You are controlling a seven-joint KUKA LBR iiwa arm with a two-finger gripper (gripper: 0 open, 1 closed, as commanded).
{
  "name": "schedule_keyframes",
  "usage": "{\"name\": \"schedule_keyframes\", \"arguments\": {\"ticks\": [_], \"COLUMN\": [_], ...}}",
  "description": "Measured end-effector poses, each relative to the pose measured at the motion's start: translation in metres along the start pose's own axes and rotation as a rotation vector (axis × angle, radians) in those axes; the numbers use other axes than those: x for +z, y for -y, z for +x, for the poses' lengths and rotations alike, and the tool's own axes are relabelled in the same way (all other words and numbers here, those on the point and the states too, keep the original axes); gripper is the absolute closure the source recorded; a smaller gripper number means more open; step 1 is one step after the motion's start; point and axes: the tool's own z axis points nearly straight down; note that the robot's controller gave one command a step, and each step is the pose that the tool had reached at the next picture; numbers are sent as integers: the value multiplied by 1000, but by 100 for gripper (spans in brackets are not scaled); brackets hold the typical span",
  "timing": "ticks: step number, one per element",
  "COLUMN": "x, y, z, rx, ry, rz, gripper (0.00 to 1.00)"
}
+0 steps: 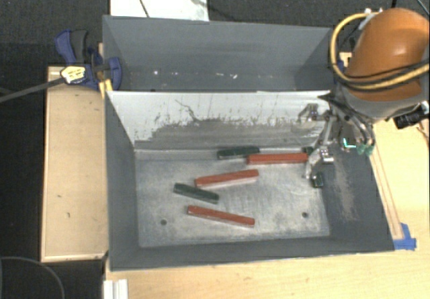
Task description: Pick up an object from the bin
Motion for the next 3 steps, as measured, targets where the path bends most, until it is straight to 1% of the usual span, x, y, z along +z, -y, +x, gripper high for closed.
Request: {"name": "schedule_keyframes", "arguments": {"ticks": [1,2,3], "x": [-4,57,81], "y": [0,-27,-61], "z": [-1,-3,-26], "rx": [-1,-110,-377], "ry": [8,11,8], "rz": [1,1,1], "gripper": [0,0,0]}}
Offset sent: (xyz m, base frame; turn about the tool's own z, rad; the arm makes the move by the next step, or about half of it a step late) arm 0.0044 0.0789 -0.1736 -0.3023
